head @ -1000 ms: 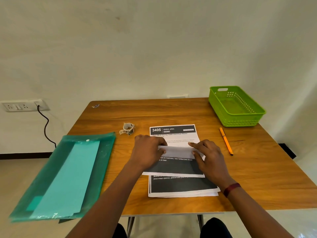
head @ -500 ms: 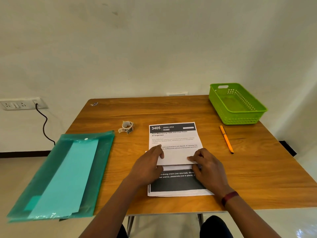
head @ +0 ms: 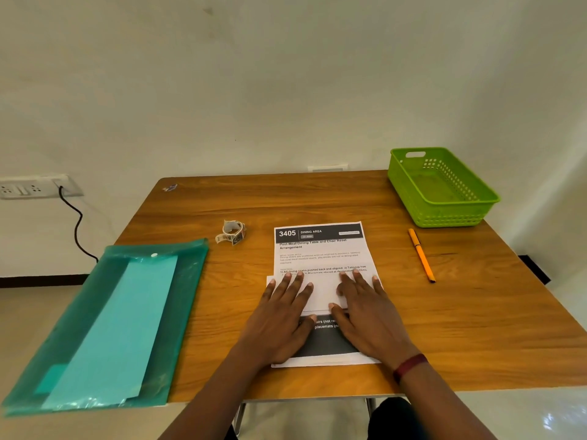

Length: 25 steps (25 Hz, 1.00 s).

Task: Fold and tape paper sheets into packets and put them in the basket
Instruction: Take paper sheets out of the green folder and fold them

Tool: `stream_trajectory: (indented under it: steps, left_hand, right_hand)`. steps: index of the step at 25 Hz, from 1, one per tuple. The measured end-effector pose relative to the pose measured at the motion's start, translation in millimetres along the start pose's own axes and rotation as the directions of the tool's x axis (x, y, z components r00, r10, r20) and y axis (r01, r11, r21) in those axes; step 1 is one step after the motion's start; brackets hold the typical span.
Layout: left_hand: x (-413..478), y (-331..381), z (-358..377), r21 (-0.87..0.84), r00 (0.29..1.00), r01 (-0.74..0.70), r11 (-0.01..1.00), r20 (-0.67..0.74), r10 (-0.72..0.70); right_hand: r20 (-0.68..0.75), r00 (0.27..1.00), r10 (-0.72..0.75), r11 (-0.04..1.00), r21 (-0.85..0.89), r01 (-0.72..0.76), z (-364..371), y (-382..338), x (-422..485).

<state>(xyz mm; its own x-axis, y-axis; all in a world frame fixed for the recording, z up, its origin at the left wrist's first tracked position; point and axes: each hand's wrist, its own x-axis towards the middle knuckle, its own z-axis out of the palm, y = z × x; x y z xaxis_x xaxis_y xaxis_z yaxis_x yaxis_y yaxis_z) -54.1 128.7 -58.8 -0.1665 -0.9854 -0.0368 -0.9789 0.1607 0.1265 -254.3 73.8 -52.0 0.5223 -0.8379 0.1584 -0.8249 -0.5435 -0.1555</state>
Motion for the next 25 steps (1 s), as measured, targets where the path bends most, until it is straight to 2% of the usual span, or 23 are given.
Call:
stream_trajectory:
  steps: [6, 11, 17, 25]
  left_hand:
    - [-3, 0, 0, 0.012, 1.0, -0.017, 1.0, -0.019, 0.017]
    - [-4, 1, -1, 0.023, 1.0, 0.014, 1.0, -0.017, -0.013]
    - [-1, 2, 2, 0.024, 0.988, 0.155, 0.988, -0.023, -0.155]
    - [-1, 5, 0, 0.006, 0.988, 0.151, 0.989, -0.027, -0.151]
  right_hand:
    - [0.185, 0.979, -0.088, 0.996, -0.013, 0.092, 9, -27, 5]
    - [0.202, 0.978, -0.061, 0.998, -0.011, 0.064, 8, -18, 3]
    - [0.188, 0.98, 0.07, 0.996, -0.069, -0.058, -4, 15, -3]
    - [0.155, 0.985, 0.077, 0.995, -0.07, -0.067, -1, 17, -5]
